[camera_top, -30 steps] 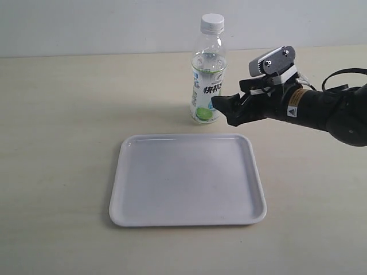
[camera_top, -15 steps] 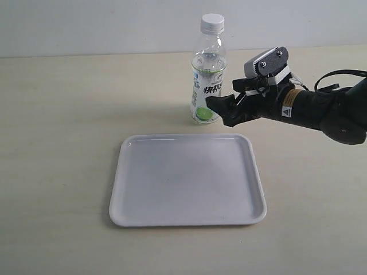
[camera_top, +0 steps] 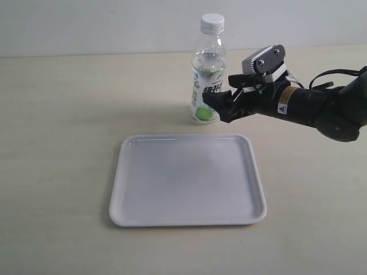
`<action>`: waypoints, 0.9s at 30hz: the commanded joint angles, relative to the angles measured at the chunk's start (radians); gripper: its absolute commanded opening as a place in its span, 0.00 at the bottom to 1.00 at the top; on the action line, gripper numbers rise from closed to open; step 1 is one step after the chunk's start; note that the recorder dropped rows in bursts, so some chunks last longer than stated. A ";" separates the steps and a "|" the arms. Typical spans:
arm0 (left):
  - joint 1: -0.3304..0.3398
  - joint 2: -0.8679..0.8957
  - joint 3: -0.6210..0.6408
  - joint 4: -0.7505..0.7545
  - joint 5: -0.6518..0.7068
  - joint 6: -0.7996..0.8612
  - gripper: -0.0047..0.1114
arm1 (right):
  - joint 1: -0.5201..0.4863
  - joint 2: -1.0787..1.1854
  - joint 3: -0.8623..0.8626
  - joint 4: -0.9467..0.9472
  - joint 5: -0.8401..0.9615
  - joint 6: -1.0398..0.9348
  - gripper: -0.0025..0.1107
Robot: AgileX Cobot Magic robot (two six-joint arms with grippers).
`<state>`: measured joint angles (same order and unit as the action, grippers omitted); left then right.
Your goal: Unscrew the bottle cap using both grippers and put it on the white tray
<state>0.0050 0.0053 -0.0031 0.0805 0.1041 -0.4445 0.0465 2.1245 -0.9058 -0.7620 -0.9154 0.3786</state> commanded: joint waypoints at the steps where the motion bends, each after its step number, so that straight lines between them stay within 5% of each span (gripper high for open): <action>1: -0.006 -0.005 0.003 -0.006 -0.001 0.004 0.04 | 0.000 0.014 -0.021 -0.003 -0.013 -0.003 0.72; 27: -0.006 -0.005 0.003 -0.006 -0.001 0.004 0.04 | 0.000 0.146 -0.070 0.003 -0.155 -0.011 0.72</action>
<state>0.0050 0.0053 -0.0031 0.0805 0.1041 -0.4445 0.0465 2.2646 -0.9724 -0.7600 -1.0450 0.3766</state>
